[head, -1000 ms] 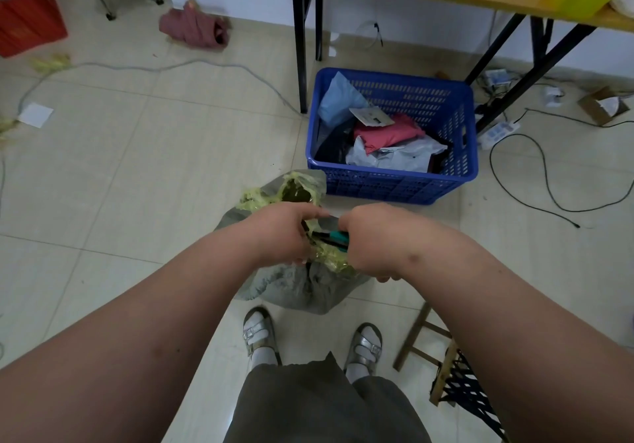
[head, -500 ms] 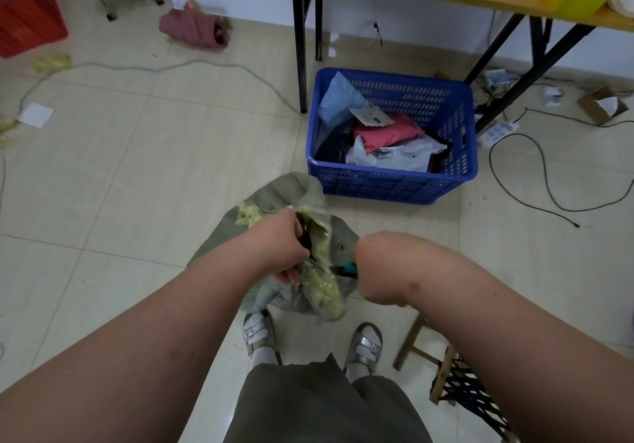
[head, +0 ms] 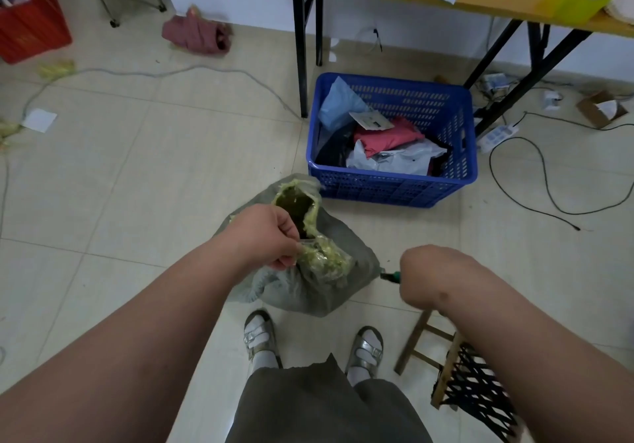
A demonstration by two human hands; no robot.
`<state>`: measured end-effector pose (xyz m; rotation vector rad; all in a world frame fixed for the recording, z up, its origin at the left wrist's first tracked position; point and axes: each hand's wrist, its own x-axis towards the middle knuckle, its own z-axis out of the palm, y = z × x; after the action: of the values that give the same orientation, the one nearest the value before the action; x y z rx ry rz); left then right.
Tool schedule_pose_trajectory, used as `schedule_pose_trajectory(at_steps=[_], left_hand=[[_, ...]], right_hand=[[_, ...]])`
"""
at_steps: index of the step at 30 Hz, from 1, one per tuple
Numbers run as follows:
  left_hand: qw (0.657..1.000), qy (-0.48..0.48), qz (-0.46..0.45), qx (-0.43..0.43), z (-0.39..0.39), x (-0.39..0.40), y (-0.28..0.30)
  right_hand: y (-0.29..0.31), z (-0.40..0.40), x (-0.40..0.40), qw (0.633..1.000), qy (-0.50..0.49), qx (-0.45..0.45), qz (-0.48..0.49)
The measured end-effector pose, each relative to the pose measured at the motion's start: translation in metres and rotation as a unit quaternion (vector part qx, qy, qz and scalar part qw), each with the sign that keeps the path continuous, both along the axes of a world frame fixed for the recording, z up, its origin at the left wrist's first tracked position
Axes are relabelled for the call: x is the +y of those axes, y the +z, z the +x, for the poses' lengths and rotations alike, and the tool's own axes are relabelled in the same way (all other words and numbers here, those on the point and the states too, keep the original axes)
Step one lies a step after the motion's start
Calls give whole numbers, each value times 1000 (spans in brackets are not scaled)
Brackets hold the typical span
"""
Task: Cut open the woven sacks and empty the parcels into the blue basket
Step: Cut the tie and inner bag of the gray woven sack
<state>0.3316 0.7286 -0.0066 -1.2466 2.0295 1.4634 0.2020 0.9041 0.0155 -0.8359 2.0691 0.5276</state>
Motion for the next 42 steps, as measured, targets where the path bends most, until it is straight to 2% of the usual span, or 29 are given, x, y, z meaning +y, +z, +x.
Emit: schedule_pose_trajectory(at_steps=[1,3,5,6,7,10,11,14,16,18,21,26,28,31,36,38,40,42], left_hand=[[1000,9,-3,3,1,-2,0],[1000,17,-1,8,0,-4,1],[1000,10,-6,17,-4,0,3],[1000,3,-21,22,-6,2,4],[999,-6,-40,26,-7,4,5],[995,2,-91,38,-4,-1,6],[995,15,-91,42,-3,-3,6],[995,22,-84,56,-6,-6,8],[993,3,-99,66,-11,-2,10],[990,-16,-123,71,-12,1,11],[989,-20,-126,70,-6,7,7],[988,19,-129,86,-10,5,6],[985,26,-141,99,-11,0,11],[985,15,-145,95,-8,4,10],[984,55,-135,104,-13,0,9],[983,50,-140,110,-13,-4,13],[983,31,-147,105,-12,0,14],[984,38,-145,99,-12,4,10]], right_hand=[[1,-6,4,1000,-25,11,-9],[3,-5,-5,993,-57,18,-104],[5,10,-21,977,-60,6,-203],[3,18,-25,975,-49,-11,-214],[-2,23,-25,980,-34,-18,-193],[-12,8,-4,999,-9,-1,-47],[-11,1,1,999,-20,9,-34],[-3,-2,-13,985,-68,30,-154],[1,9,-31,974,-62,19,-218],[-9,18,-30,985,-22,-11,-173],[-9,1,-16,996,-33,-6,-83],[1,-5,-33,976,-33,46,-212],[-12,3,-25,985,-8,21,-174],[-17,-14,-14,992,-30,29,-118],[-15,-18,-29,981,-51,36,-185],[-24,-14,-21,987,-41,18,-157],[-23,-27,-16,990,-68,26,-122],[-15,-40,-22,987,-99,28,-126]])
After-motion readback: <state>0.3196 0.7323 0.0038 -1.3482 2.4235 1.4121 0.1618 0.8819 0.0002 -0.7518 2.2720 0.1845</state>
